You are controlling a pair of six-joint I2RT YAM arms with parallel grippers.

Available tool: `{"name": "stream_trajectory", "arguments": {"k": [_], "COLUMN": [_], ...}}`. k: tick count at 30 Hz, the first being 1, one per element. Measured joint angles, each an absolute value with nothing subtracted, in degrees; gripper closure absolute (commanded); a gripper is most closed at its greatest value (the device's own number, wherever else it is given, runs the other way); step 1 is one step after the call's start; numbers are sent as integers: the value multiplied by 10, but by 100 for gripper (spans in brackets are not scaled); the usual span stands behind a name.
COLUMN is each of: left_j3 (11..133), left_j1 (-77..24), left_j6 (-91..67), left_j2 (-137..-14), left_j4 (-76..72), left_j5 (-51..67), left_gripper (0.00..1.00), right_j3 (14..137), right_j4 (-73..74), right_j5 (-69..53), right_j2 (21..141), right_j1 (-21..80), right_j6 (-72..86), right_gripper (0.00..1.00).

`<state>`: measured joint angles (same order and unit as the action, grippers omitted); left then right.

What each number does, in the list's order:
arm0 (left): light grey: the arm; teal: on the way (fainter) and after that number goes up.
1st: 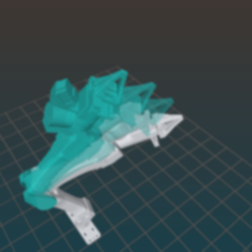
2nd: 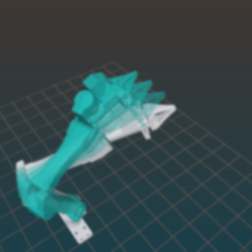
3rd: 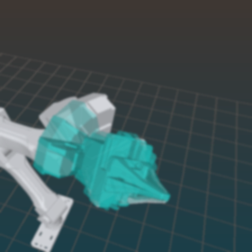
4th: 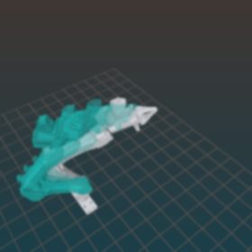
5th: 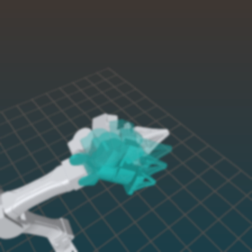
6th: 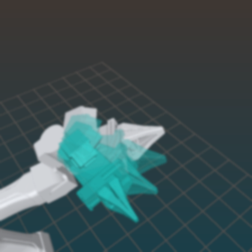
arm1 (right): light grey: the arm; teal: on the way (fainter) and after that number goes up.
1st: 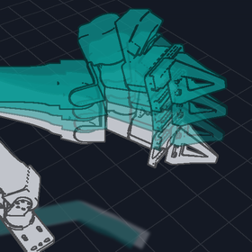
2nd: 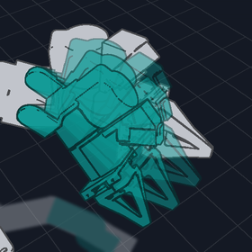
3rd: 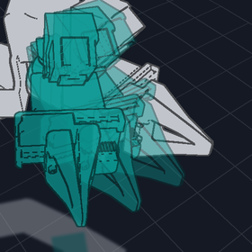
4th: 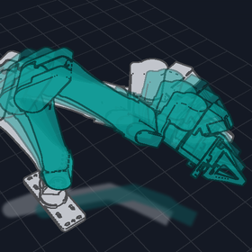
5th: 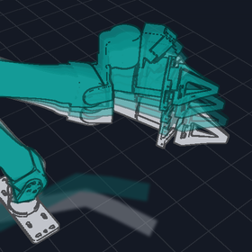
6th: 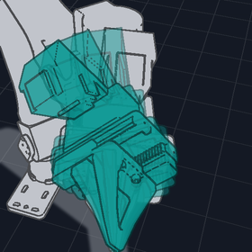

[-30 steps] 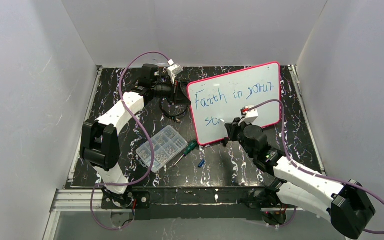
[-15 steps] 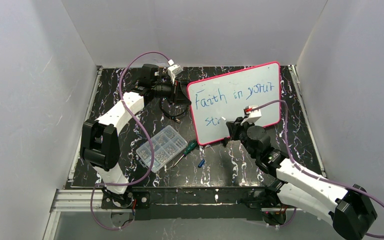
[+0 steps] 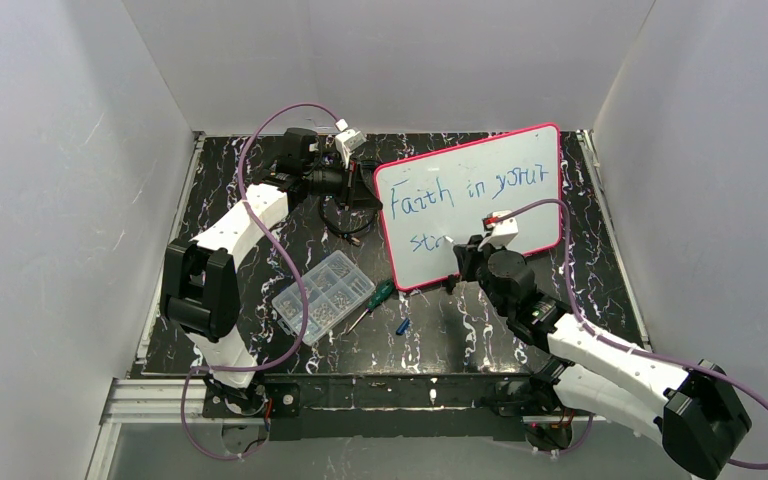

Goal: Write a sentence on the whiteboard

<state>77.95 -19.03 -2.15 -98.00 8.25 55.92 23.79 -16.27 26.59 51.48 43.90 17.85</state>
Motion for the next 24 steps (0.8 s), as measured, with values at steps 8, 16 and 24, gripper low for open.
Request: {"name": "stream_trajectory", "arguments": {"k": [8,16,24], "left_j3": [780,780,780], "left_j1": [-190,-190,-190], "left_j6": [-22,-22,-22], "left_j2": [-980,-980,-980], "left_j4": [83,83,83], "left_j5": [560,560,560], "left_gripper": [100,100,100], "right_j3": [238,247,255], "right_j4": [-159,-161,-167], "right_j5": [296,296,285], "right_j2": [509,512,518], "right_j1": [439,439,439], "right_j6": [175,161,159], "right_gripper": [99,99,99]}}
